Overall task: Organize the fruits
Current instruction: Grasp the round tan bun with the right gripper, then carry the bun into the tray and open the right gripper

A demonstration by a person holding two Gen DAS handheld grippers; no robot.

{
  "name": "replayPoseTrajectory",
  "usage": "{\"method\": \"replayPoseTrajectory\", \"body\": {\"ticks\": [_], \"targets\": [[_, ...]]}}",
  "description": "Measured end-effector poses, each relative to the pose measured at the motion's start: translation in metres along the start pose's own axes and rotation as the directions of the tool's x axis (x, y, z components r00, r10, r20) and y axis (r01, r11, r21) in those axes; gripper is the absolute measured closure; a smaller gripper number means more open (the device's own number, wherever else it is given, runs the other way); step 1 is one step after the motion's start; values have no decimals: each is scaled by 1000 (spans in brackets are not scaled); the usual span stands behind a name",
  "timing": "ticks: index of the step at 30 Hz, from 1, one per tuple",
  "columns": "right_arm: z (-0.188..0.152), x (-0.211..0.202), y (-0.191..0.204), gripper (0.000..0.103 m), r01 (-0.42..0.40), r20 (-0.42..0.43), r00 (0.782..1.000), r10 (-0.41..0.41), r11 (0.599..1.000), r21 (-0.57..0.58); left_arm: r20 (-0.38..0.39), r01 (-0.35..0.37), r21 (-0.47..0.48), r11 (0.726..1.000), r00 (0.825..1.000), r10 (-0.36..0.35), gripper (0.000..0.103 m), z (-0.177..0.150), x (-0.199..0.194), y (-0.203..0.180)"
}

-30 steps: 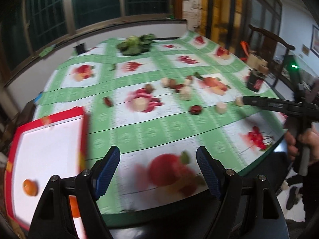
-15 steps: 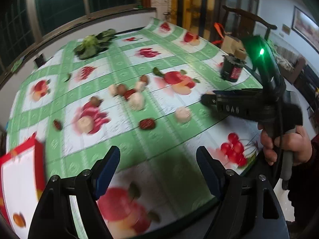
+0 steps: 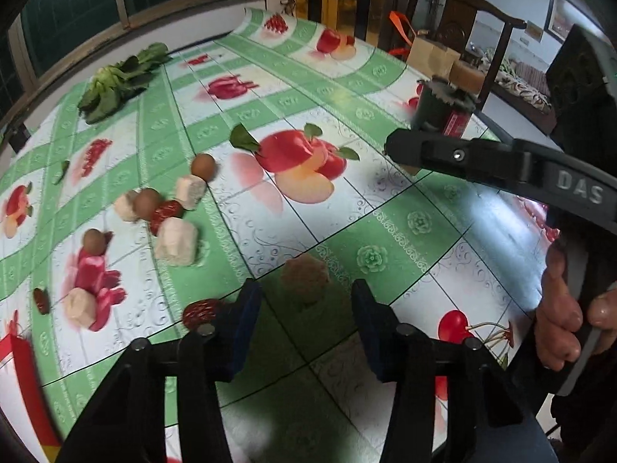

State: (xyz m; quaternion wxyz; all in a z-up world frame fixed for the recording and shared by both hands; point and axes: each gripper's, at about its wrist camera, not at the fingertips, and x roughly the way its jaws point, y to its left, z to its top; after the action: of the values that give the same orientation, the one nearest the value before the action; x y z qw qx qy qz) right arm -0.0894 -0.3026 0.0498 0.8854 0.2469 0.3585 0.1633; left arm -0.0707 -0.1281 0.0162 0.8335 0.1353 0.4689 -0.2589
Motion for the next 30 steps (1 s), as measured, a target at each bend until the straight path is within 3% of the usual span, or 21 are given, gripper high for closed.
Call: {"method": "replayPoseTrajectory", "body": {"ticks": [4,6,13,16,20,24,30], "targets": [[0,-1,-2,73,-4,-3,1000,4,1000,0,12,0,4,1000,1000,0,62,0,5,-1],[0,0,-1,73,-3,-3,1000,3,1000,-1,20,6,0,1000,1000,-6,74,1,5,-1],[2,0,-2,73,-6,3,1000,6,1000,3,75,-13,-33,999,997,15,75,-2,-7,2],[2,-2,-2,73,-9,10,1000,9,1000,2,143,-69,-61,996,987,78,75,-5,-36,7],[2,-2,1,73,-7,9,1000,8,1000,-5,228,-156,-137,978,956,184,75,-16,-80,24],[-4,7,21,73,-9,-6,1000,9,999,-36,282,-243,-235,941,909,305,75,-38,-122,50],[-27,44,104,73,-114,-116,989,97,981,-156,281,-346,-371,862,843,459,75,-75,-163,97]]}}
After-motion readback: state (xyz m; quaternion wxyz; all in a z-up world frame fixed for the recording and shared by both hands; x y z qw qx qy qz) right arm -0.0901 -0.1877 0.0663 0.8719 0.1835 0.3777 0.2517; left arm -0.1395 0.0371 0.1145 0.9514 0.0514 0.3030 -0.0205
